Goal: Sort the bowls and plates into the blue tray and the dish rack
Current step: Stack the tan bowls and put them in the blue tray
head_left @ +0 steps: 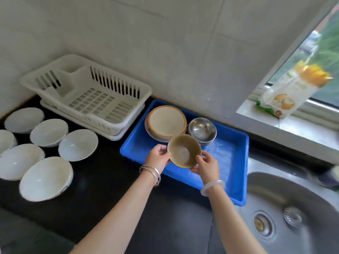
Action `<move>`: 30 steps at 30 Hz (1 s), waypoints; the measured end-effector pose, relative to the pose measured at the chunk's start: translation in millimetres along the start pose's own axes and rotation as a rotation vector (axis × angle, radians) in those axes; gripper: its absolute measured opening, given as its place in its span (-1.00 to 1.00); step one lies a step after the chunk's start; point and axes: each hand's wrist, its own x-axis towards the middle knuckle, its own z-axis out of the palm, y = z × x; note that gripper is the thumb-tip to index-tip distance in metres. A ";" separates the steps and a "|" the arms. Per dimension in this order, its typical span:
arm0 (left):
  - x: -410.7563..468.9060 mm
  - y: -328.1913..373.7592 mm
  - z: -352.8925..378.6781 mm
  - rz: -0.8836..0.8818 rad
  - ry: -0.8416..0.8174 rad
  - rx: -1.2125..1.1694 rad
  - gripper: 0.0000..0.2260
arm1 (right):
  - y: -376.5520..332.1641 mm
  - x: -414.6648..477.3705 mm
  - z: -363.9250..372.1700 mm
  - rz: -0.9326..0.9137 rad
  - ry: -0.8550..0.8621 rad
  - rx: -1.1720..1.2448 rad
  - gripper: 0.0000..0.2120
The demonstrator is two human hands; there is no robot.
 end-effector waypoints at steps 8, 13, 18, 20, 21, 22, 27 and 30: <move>39.5 -22.0 117.0 -0.165 -0.221 0.089 -0.72 | 35.7 44.1 -75.8 0.169 0.260 0.249 -0.79; 56.8 -35.9 161.2 -0.211 -0.216 0.096 -0.74 | 49.4 68.7 -96.4 0.269 0.333 0.381 -0.73; 74.1 -51.6 176.2 -0.194 -0.183 0.092 -0.78 | 59.8 86.6 -91.2 0.246 0.346 0.343 -0.69; 79.6 -55.2 182.3 -0.223 -0.179 0.041 -0.77 | 60.4 95.7 -88.0 0.252 0.376 0.358 -0.68; 80.1 -55.9 183.4 -0.243 -0.177 0.006 -0.76 | 59.5 98.2 -86.3 0.253 0.389 0.369 -0.67; 81.9 -57.2 186.4 -0.256 -0.174 -0.020 -0.75 | 59.3 102.7 -85.7 0.255 0.399 0.384 -0.67; 92.4 -59.3 199.5 -0.240 -0.170 -0.064 -0.77 | 54.3 124.1 -83.4 0.238 0.428 0.427 -0.68; 96.3 -58.5 206.9 -0.256 -0.169 -0.075 -0.75 | 49.6 135.2 -83.9 0.231 0.427 0.450 -0.66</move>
